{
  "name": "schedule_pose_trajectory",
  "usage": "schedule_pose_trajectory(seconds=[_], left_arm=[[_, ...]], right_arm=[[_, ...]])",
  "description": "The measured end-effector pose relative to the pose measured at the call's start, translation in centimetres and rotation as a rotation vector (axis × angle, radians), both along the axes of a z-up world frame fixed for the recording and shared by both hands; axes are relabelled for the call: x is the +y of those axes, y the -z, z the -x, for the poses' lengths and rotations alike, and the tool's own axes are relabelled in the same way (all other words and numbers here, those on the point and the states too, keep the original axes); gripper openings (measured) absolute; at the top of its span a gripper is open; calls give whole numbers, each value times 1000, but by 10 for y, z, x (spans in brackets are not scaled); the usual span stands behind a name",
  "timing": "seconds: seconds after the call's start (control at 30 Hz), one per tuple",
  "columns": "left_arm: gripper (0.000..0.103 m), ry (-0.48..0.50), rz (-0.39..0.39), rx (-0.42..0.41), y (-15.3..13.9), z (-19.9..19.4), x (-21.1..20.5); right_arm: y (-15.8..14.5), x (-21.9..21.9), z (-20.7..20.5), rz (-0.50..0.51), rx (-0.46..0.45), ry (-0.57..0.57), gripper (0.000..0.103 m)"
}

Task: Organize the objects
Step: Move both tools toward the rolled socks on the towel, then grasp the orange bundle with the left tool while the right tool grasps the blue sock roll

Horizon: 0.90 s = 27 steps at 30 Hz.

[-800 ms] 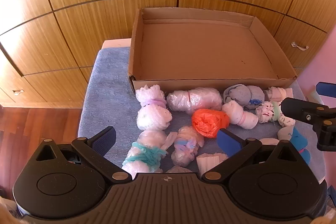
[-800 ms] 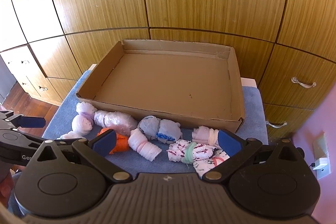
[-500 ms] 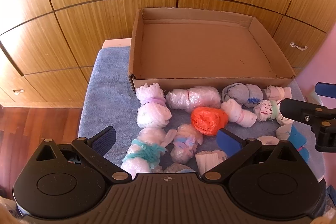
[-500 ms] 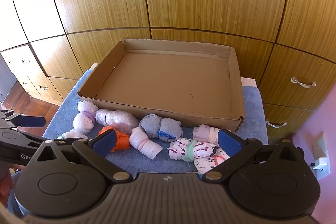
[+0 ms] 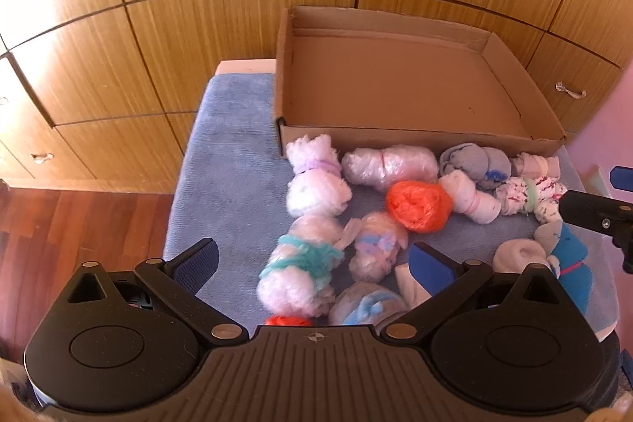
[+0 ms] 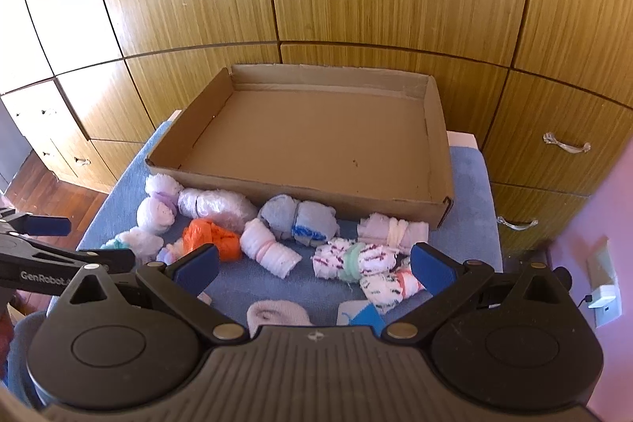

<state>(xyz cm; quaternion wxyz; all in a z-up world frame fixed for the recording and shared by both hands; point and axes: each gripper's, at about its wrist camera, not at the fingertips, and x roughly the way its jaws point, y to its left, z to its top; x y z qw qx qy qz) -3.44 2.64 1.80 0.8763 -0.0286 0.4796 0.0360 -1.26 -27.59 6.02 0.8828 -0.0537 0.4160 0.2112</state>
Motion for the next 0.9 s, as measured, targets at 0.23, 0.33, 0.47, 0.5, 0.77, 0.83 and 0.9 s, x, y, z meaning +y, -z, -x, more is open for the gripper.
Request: schedule_pose_trajectory(seconds=[0.23, 0.33, 0.47, 0.5, 0.77, 0.83, 0.9], left_arm=[[102, -41, -87, -128, 5, 56, 6], [102, 1, -78, -168, 16, 79, 3], [102, 24, -119, -154, 37, 85, 0], [102, 19, -120, -133, 43, 83, -1], [102, 23, -138, -107, 65, 71, 1], [99, 30, -114, -123, 67, 72, 4], [96, 35, -108, -133, 69, 72, 5]], right_arm=[[6, -34, 29, -52, -85, -11, 103], [16, -54, 54, -90, -183, -79, 103], [33, -66, 71, -36, -233, -126, 102], [37, -67, 71, -26, -227, -134, 102], [63, -59, 72, 9, -184, -167, 89], [69, -54, 69, 32, -177, -176, 82], [74, -55, 71, 34, -171, -172, 82]])
